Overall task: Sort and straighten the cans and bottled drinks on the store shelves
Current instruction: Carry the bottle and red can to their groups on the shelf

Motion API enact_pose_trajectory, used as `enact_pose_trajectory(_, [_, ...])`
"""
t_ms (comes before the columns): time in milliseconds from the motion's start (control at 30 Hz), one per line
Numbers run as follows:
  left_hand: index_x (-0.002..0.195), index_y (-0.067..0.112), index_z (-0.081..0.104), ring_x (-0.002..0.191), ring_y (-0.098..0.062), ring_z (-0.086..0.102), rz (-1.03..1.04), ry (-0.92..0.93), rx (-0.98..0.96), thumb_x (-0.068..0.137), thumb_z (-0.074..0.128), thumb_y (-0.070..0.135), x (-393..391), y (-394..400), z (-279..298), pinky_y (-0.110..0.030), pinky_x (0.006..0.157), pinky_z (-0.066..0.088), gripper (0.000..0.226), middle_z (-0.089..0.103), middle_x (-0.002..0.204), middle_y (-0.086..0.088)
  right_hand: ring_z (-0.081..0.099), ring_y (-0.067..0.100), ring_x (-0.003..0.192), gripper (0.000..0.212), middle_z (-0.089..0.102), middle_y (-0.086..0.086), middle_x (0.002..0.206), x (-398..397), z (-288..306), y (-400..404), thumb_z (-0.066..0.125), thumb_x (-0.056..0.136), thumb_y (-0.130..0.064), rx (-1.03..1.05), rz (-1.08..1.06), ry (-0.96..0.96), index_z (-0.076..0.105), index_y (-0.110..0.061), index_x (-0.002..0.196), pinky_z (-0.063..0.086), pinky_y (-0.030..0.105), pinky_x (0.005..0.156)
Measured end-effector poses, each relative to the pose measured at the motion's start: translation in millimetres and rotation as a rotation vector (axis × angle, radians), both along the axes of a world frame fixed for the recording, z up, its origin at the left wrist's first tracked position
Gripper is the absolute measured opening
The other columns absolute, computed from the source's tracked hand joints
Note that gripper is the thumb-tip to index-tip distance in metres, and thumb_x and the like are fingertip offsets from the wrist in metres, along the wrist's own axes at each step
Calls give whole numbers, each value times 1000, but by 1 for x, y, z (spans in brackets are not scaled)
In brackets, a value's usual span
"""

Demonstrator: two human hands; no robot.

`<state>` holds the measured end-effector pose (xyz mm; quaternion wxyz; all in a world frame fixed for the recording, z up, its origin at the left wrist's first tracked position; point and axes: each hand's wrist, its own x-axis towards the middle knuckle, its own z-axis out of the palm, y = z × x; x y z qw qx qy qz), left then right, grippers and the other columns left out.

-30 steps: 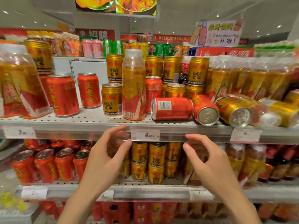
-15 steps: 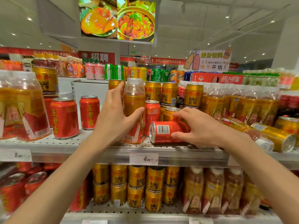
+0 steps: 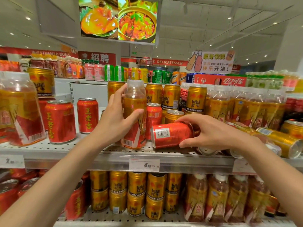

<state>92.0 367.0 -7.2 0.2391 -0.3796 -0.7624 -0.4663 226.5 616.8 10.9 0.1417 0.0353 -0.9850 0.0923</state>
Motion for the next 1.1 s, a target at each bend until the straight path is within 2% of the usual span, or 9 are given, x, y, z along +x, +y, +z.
enact_pose_trajectory(133, [158, 33, 14, 127, 3, 33, 3, 6, -4, 93, 63, 44, 1, 0, -1, -24, 99, 35, 82, 32, 158, 4, 58, 1, 108, 75, 57, -13, 126, -3, 15, -5, 82, 73, -50, -203, 57, 114, 50, -37, 140, 50, 18, 84])
enact_pose_trajectory(267, [157, 34, 14, 129, 3, 33, -6, 2, 2, 93, 63, 47, -1, -1, -2, -26, 101, 37, 82, 31, 158, 5, 56, 4, 117, 69, 59, -10, 132, -18, 17, -23, 82, 76, -47, -318, 102, 203, 52, -33, 136, 50, 23, 94])
enact_pose_trajectory(400, [157, 34, 14, 128, 5, 32, -2, 13, 3, 93, 63, 48, -1, -1, -3, -25, 104, 35, 82, 31, 158, 6, 59, 4, 113, 55, 62, -11, 125, -32, 14, -41, 81, 79, -41, -296, 158, 238, 61, -25, 128, 56, 31, 95])
enact_pose_trajectory(600, [158, 34, 10, 132, 1, 30, -9, 5, -4, 93, 61, 50, -2, -1, -6, -34, 110, 38, 85, 28, 160, 4, 55, 2, 118, 55, 58, -12, 129, -32, 0, -44, 77, 83, -42, -243, 162, 314, 61, -23, 132, 49, 25, 101])
enact_pose_trajectory(767, [160, 35, 4, 131, 2, 29, 13, 20, -7, 93, 58, 53, 0, -1, -7, -37, 110, 38, 88, 27, 161, 4, 51, 0, 126, 58, 57, -15, 138, -28, -4, -45, 72, 87, -44, -247, 156, 319, 56, -29, 140, 47, 26, 106])
enact_pose_trajectory(867, [161, 33, 2, 127, 1, 30, 55, 30, -25, 93, 58, 55, 3, 0, -7, -36, 106, 41, 91, 27, 161, 3, 45, -2, 135, 64, 47, -19, 150, -19, 1, -38, 67, 92, -47, -281, 140, 224, 42, -39, 150, 43, 29, 111])
enact_pose_trajectory(933, [161, 29, 10, 129, -2, 32, 115, 72, -7, 91, 61, 53, 3, -1, -7, -36, 106, 44, 90, 29, 158, -1, 46, -1, 133, 66, 46, -16, 151, -10, 4, -28, 63, 93, -48, -291, 97, 228, 36, -40, 153, 46, 32, 110])
enact_pose_trajectory(1000, [157, 24, 24, 135, -13, 35, 202, 193, 46, 89, 67, 49, 2, -1, -8, -38, 107, 45, 84, 31, 153, -5, 49, 0, 127, 60, 49, -15, 146, 3, 9, -16, 62, 93, -49, -207, 19, 293, 43, -36, 148, 47, 35, 108])
enact_pose_trajectory(1100, [143, 12, 46, 129, -27, 44, 260, 427, 83, 90, 69, 34, 12, 6, -5, -27, 99, 40, 61, 45, 141, -13, 51, 6, 123, 53, 54, -12, 135, 23, 9, 2, 63, 89, -54, -14, -80, 269, 56, -30, 136, 46, 38, 107])
